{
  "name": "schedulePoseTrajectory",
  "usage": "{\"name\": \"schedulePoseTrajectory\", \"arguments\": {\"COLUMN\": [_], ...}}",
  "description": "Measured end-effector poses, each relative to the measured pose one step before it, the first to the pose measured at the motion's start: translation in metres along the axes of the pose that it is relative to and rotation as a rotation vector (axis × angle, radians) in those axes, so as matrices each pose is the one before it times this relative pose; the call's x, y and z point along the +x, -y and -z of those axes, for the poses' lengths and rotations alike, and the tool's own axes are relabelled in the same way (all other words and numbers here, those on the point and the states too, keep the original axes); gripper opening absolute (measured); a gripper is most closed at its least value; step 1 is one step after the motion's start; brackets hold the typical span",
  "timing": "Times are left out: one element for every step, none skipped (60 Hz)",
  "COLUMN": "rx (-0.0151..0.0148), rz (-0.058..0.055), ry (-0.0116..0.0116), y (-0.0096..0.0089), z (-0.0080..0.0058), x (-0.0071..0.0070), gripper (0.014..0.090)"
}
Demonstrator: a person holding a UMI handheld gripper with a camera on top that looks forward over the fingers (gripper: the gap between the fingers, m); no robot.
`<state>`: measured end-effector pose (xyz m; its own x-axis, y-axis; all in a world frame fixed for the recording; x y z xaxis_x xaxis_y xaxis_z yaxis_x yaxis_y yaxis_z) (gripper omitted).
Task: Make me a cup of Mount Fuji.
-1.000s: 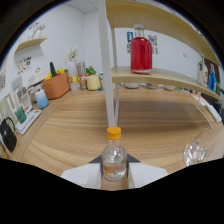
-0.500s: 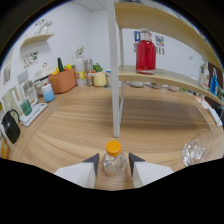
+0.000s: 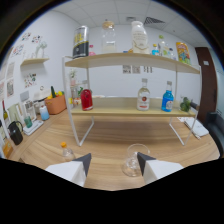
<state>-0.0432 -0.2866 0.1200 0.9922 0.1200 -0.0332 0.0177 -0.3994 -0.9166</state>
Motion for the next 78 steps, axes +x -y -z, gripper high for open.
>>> {"name": "schedulePoseTrajectory", "arguments": {"rx": [-0.00409, -0.00951, -0.00711, -0.00511, -0.00277, -0.00105, 0.00029, 0.002, 0.00263, 0.00323, 0.00505, 0.00707, 0.00937, 0.01036, 0.01052, 0.01012, 0.01013, 0.0079, 0.01038, 0.01351, 0.00736, 0.01049, 0.00939, 0.00793, 0.00659, 0.00637, 0.00945, 0.0061, 0.00324, 0.00265, 0.00164, 0.00075, 0.00022, -0.00031, -0.00198, -0.00266, -0.00832, -0.01331, -0.01268, -0.01102, -0.00746, -0.00464, -0.00217, -0.00058, -0.00218, -0.00189, -0.00342, -0.00356, -0.00246, -0.0026, -0.00279, 0.00148, 0.00591, 0.00301, 0.00117, 0.00181, 0.00274, -0.00081, -0.00003, -0.00039, -0.00103, -0.00004, 0.00224, 0.00374, 0.00409, 0.00263, 0.00301, 0.00294, 0.00543, 0.0055, 0.00437, 0.00459, 0.00623, 0.00494, 0.0021, 0.00078, -0.0004, -0.00104], "rz": [-0.001, -0.0012, -0.0013, -0.0019, -0.0025, -0.0028, -0.0025, -0.0022, -0.0018, -0.001, -0.0011, -0.0021, -0.0021, -0.002, -0.002, -0.0009, -0.0003, 0.0007, 0.0008, 0.0006, 0.001, 0.0005, -0.0004, -0.0007, -0.0006, -0.0011, -0.0008, 0.0002, 0.0021, 0.0003, 0.002, 0.0028, 0.0027, 0.0029, 0.0034, 0.0027, 0.0028, 0.0032, 0.0029, 0.0017, -0.0007, -0.0027, -0.0037, -0.0035, -0.0026, -0.001, 0.0002, 0.0016, 0.0028, 0.0032, 0.0037, 0.0013, 0.0007, 0.0002, 0.0002, 0.0004, 0.0012, 0.0018, 0.0022, 0.001, 0.001, 0.001, 0.0, -0.0002, -0.0001, -0.0002, -0.0004, -0.0026, -0.0027, -0.0033, -0.003, -0.0042, -0.0063, -0.0046, -0.001, 0.0, 0.0011, 0.001], "ry": [-0.00973, -0.01181, -0.00914, -0.01013, -0.00838, -0.00756, -0.00786, -0.00773, -0.00696, -0.00608, -0.00343, -0.0031, -0.00159, -0.00103, -0.00085, -0.00116, -0.00088, -0.00159, -0.0003, -0.00069, -0.00158, 0.00066, 0.00244, 0.00255, 0.00253, 0.00231, 0.00292, 0.00386, 0.00273, 0.00211, 0.00167, 0.00198, 0.00265, 0.00327, 0.00154, -0.00047, -0.00343, -0.00676, -0.00706, -0.0034, 0.00239, 0.00597, 0.00629, 0.00198, 0.0016, 0.00014, 0.00021, 0.00053, -0.00049, -0.00087, -0.00037, 0.00028, 0.00008, 0.00067, 0.00082, 0.00108, 0.00219, 0.00134, 0.00044, -0.00124, -0.002, -0.00196, -0.00165, 0.00021, 0.00225, 0.00325, 0.00261, -0.001, -0.00104, -0.0005, 0.00231, 0.00365, 0.00248, 0.00031, -0.00085, 0.00023, -0.00001, -0.00214], "y": [-0.00332, -0.00251, -0.00081, -0.00091, -0.00016, 0.00064, 0.00147, 0.00207, 0.00273, 0.00285, 0.00449, 0.00531, 0.00576, 0.00615, 0.00656, 0.00649, 0.00669, 0.00672, 0.00671, 0.00611, 0.0076, 0.00672, 0.00614, 0.00579, 0.00559, 0.00528, 0.00464, 0.00464, 0.00438, 0.00307, 0.00269, 0.00244, 0.00202, 0.00157, 0.00108, -0.00036, -0.00004, -0.00071, -0.00151, -0.00094, -0.00035, 0.00047, 0.00052, -0.0011, 0.00057, -0.0004, -0.0005, -0.00051, -0.00024, -0.00052, -0.0008, 0.00052, 0.00109, 0.00033, -0.00014, 0.0, 0.00005, -0.00046, -0.00011, -0.00005, -0.0003, 0.00002, 0.00056, 0.00116, 0.00132, 0.00136, 0.00143, 0.00136, 0.00223, 0.00236, 0.00209, 0.00217, 0.00135, 0.00161, 0.00091, -0.00038, -0.00121, -0.00181], "z": [0.00087, 0.00104, -0.00011, 0.0008, 0.00039, 0.00025, 0.00022, -0.00021, -0.00038, -0.0008, 0.00017, -0.00095, -0.00105, -0.00148, -0.00183, -0.00219, -0.00245, -0.0035, -0.00308, -0.00457, -0.00294, -0.00403, -0.00408, -0.0045, -0.00473, -0.00476, -0.006, -0.00469, -0.00416, -0.00476, -0.00491, -0.00492, -0.00474, -0.00464, -0.00459, -0.00531, -0.00532, -0.0044, -0.00418, -0.00401, -0.00358, -0.00328, -0.00294, -0.0035, -0.00253, -0.00293, -0.00172, -0.00155, -0.00151, -0.00116, -0.0011, -0.00015, 0.0002, 0.00034, 0.00007, 0.00015, 0.00001, 0.00033, 0.00044, 0.00056, 0.00086, 0.00102, 0.00145, 0.00205, 0.00205, 0.00233, 0.00247, 0.00352, 0.0032, 0.00336, 0.0037, 0.00402, 0.00443, 0.00405, 0.00367, 0.00395, 0.00384, 0.00399], "x": [0.01047, 0.00936, 0.00998, 0.00879, 0.00838, 0.00827, 0.00824, 0.00787, 0.00761, 0.00748, 0.00667, 0.00593, 0.00538, 0.00509, 0.00474, 0.00458, 0.00409, 0.00363, 0.00422, 0.00389, 0.00318, 0.00324, 0.00276, 0.00241, 0.00251, 0.0021, 0.00054, 0.00162, 0.00274, 0.00117, 0.00162, 0.00134, 0.00109, 0.00109, 0.00134, 0.00136, 0.00153, 0.0035, 0.00219, 0.00138, 0.00024, -0.00043, -0.00066, 0.0004, 0.0004, -0.0003, 0.00005, 0.00001, 0.00018, 0.00042, -0.00004, 0.00013, 0.00017, -0.00017, -0.00016, -0.0002, -0.00053, -0.00024, 0.00004, 0.00011, 0.00025, 0.00043, 0.00025, 0.00005, -0.00021, -0.00067, -0.00023, 0.00033, 0.0005, 0.00009, -0.00047, -0.00081, -0.00022, -0.00058, 0.0, -0.00026, -0.00018, 0.00034], "gripper": [0.086, 0.0861, 0.0861, 0.0858, 0.0857, 0.0856, 0.0855, 0.0856, 0.0856, 0.0855, 0.0858, 0.0857, 0.0855, 0.0857, 0.0858, 0.0857, 0.0856, 0.0856, 0.0857, 0.0856, 0.0857, 0.0857, 0.0798, 0.0853, 0.0852, 0.0852, 0.085, 0.0847, 0.0842, 0.0837, 0.0829, 0.0821, 0.081, 0.0794, 0.0777, 0.0758, 0.0743, 0.0724, 0.0705, 0.0689, 0.0669, 0.0644, 0.0616, 0.0585, 0.0554, 0.0524, 0.0494, 0.0463, 0.043, 0.0395, 0.0377, 0.0377, 0.0377, 0.0373, 0.0372, 0.0368, 0.0369, 0.0368, 0.0366, 0.0365, 0.0362, 0.0363, 0.0363, 0.0364, 0.0361, 0.0359, 0.036, 0.036, 0.036, 0.036, 0.036, 0.036, 0.0362, 0.0361, 0.0361, 0.036, 0.0361, 0.0361]}}
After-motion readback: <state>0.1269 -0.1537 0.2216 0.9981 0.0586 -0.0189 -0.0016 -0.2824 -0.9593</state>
